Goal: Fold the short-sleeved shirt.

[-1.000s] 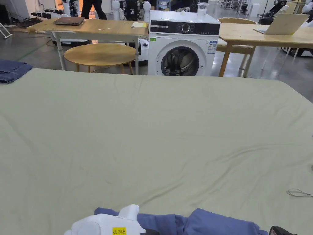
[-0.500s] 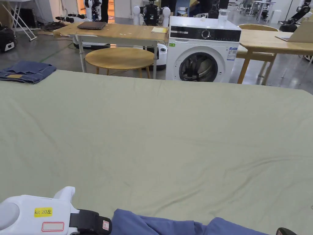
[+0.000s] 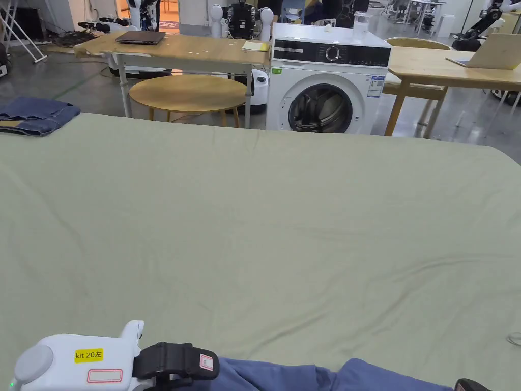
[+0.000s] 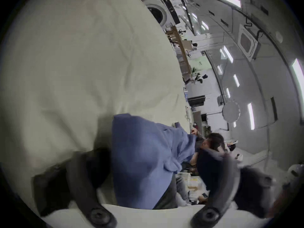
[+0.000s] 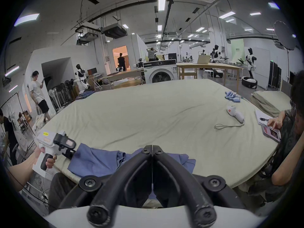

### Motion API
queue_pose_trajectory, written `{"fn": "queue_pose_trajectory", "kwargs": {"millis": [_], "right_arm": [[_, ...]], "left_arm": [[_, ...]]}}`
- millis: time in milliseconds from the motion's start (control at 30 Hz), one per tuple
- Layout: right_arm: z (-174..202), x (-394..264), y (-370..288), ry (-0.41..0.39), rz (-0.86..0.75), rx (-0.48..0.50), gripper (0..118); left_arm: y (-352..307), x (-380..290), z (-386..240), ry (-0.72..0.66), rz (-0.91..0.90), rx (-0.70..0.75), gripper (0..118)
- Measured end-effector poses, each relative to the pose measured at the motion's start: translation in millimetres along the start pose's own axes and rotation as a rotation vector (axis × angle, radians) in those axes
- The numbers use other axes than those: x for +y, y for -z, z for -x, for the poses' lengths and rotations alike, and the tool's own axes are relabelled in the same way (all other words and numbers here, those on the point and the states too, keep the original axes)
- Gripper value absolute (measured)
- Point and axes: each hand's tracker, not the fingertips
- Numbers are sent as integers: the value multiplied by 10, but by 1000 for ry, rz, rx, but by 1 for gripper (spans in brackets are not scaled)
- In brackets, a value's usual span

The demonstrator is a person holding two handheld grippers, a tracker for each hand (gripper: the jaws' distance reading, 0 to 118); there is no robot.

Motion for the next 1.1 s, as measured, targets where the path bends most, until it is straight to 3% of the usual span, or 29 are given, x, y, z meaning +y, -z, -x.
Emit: {"fn": "queue_pose_trajectory", "kwargs": {"millis": [33, 67, 133, 233, 667, 833, 1100], "right_arm": [[-3, -2, -1, -2, 0, -1, 0], [-5, -3, -6, -3, -1, -2, 0], [2, 8, -23, 0, -3, -2, 0], [-2, 45, -69, 4, -15, -5, 0], [43, 164, -8, -23, -53, 55, 0], [71, 154, 17, -19, -58, 78, 0], [0, 78, -51, -5, -50, 71, 0]], "left_arm": [[77, 5, 37, -34, -17, 6, 24], [117, 17, 49, -55, 9, 62, 9], [150, -31, 82, 26, 33, 194, 8], [-48, -49, -71, -14, -22, 105, 4], [-1667, -321, -826, -17, -331, 402, 4], [-1323, -387, -1298, 83, -271, 427, 4], [-121, -433, -2001, 224, -145, 447, 4]]}}
